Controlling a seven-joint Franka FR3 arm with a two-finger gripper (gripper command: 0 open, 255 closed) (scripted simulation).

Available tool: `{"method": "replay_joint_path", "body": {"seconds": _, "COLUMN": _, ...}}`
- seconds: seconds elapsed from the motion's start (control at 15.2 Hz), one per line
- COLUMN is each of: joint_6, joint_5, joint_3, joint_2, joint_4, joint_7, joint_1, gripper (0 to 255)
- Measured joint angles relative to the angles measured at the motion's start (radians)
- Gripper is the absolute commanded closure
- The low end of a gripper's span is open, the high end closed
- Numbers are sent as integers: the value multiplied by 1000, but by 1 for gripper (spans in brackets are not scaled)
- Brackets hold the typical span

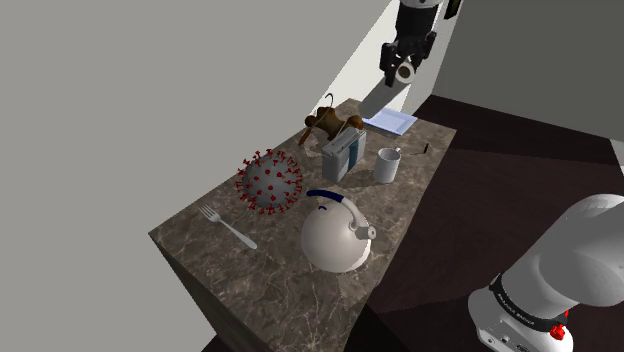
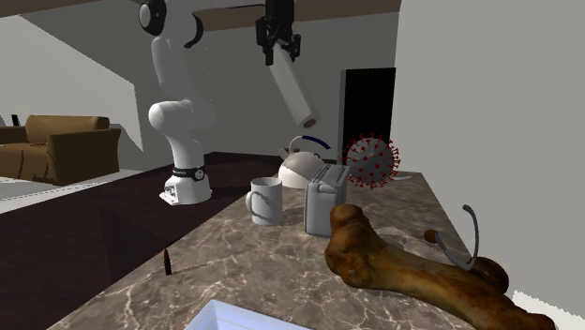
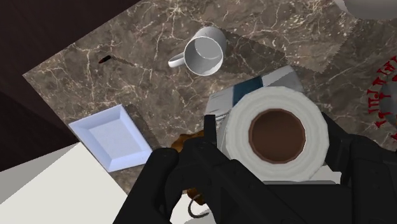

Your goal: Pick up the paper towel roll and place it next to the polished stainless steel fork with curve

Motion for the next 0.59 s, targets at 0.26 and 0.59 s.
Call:
{"method": "replay_joint_path", "body": {"seconds": 0.26, "joint_6": -26, "joint_5": 15, "joint_3": 63, "joint_2": -15, "joint_4": -1, "joint_7": 89, "joint_1": 32, "gripper": 255}}
{"method": "replay_joint_path", "body": {"seconds": 0.59, "joint_6": -51, "joint_5": 38, "joint_3": 147, "joint_2": -31, "joint_4": -6, "joint_7": 207, "joint_1": 74, "gripper": 255}}
